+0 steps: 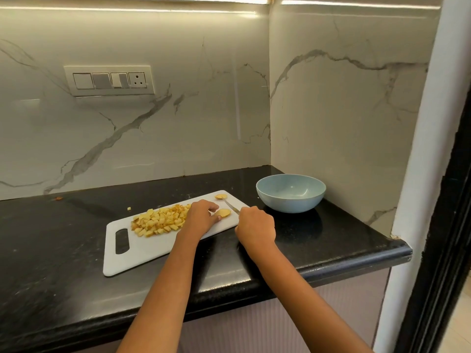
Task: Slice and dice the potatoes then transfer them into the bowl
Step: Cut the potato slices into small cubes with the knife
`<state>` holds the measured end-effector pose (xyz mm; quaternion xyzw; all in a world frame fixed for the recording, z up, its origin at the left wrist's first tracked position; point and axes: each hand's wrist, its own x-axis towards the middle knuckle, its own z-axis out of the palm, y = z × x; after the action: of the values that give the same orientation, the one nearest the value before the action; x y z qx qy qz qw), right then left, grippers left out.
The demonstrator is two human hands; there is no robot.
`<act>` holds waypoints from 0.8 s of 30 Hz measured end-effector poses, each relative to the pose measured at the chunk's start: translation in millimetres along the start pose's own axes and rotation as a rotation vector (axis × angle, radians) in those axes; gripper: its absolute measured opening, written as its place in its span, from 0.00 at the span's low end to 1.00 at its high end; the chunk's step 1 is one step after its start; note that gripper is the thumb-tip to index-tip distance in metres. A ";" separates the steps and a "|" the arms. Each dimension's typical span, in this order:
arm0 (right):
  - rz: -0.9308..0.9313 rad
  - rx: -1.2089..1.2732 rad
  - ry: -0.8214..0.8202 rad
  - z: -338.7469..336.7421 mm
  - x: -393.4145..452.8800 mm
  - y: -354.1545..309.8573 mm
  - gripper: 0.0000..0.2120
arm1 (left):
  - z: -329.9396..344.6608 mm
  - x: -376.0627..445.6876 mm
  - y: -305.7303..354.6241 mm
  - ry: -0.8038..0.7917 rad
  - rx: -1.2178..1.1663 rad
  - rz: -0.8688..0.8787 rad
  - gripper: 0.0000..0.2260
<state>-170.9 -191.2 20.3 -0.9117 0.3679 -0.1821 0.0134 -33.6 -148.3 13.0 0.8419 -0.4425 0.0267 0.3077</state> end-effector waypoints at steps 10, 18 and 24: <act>-0.048 -0.022 -0.031 -5.2 -3.2 -4.9 0.12 | 0.8 2.2 0.7 -0.003 0.010 -0.022 0.17; -0.026 0.040 -0.011 -6.0 -15.9 -8.6 0.12 | 1.7 -0.9 3.0 0.008 -0.013 -0.001 0.15; -0.054 0.021 -0.020 -7.5 -19.0 -10.0 0.13 | 1.9 -0.8 4.4 0.002 0.004 -0.012 0.13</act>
<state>-179.4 -170.2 22.7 -0.9229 0.3410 -0.1774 0.0218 -38.0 -150.6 13.3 0.8452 -0.4372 0.0265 0.3063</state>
